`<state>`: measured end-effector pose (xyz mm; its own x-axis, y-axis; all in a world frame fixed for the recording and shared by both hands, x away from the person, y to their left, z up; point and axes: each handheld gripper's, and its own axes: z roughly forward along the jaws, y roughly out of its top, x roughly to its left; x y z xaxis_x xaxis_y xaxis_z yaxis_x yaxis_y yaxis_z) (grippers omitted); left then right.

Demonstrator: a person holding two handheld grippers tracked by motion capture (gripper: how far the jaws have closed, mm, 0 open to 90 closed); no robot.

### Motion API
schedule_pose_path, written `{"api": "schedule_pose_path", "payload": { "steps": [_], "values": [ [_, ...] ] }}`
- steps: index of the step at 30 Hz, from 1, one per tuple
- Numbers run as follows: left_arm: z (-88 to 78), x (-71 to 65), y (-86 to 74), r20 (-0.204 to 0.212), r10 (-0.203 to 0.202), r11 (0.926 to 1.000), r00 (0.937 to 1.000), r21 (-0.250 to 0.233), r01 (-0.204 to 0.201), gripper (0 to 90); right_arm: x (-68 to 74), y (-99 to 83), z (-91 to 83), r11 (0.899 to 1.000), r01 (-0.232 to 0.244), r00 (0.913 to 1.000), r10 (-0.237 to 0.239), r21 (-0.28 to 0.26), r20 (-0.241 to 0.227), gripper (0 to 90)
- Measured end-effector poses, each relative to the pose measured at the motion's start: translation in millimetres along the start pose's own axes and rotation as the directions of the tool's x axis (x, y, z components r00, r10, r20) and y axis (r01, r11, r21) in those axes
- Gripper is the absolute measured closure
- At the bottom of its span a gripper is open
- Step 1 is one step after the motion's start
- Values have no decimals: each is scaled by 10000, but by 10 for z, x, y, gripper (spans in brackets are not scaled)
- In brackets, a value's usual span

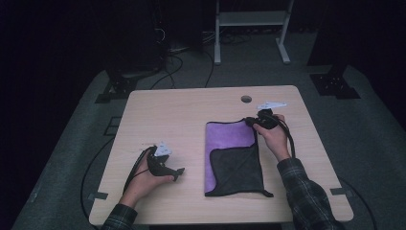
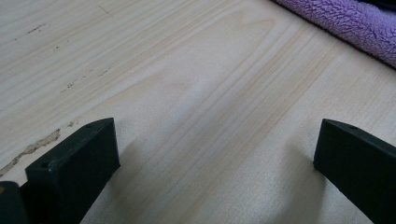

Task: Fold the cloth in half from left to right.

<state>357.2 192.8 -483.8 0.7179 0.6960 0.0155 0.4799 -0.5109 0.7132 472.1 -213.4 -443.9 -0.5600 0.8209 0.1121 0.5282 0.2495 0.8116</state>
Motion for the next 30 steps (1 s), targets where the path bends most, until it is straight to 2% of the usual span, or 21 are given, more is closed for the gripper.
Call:
{"api": "schedule_pose_path", "payload": {
  "steps": [1,7,8,9,10,11,12,14,17,20,21,23,30],
  "values": [
    [0,0,0,1,-3,10000,10000,2,3,0,-62,-36,54,9999,-29,9999,28,97,140,838],
    [1,0,0,1,-6,10000,10000,-10,6,0,-143,-114,225,9989,30,9993,-47,462,371,819],
    [1,0,0,1,-5,10000,10000,-9,5,0,-151,-126,260,9981,159,9984,-191,592,536,808],
    [1,0,0,-1,2,10000,10000,-11,-2,0,-180,-151,307,9962,386,9947,-457,777,917,791],
    [1,0,0,-1,2,10000,10000,-11,-2,0,-180,-151,307,9962,386,9947,-457,777,917,791],
    [1,0,0,-1,0,10000,10000,-13,0,0,-220,-157,305,9972,193,9928,-277,728,1162,760],
    [1,0,0,-1,0,10000,10000,-13,0,0,-243,-153,294,9967,240,9909,-339,770,1300,744],
    [2,-1,-1,-6,-9,10000,10000,-25,8,0,-264,-145,252,9975,105,9909,-197,693,1331,744],
    [2,-1,-1,-4,-8,10000,10000,-29,7,0,-267,-121,194,9982,169,9897,-248,573,1408,739],
    [2,-1,-1,-3,-12,10000,10000,-30,12,0,-244,-73,90,9993,144,9914,-189,359,1296,724],
    [1,-1,0,1,-9,10000,10000,-13,9,0,-208,-51,26,9996,99,9940,-129,277,1089,711],
    [1,-1,-1,1,-10,10000,10000,-13,10,0,-179,-43,-3,9995,169,9950,-193,254,976,704],
    [0,0,-1,0,-3,10000,10000,-7,3,0,138,-8,-158,9966,720,9974,-716,403,-108,608]
  ]
}}
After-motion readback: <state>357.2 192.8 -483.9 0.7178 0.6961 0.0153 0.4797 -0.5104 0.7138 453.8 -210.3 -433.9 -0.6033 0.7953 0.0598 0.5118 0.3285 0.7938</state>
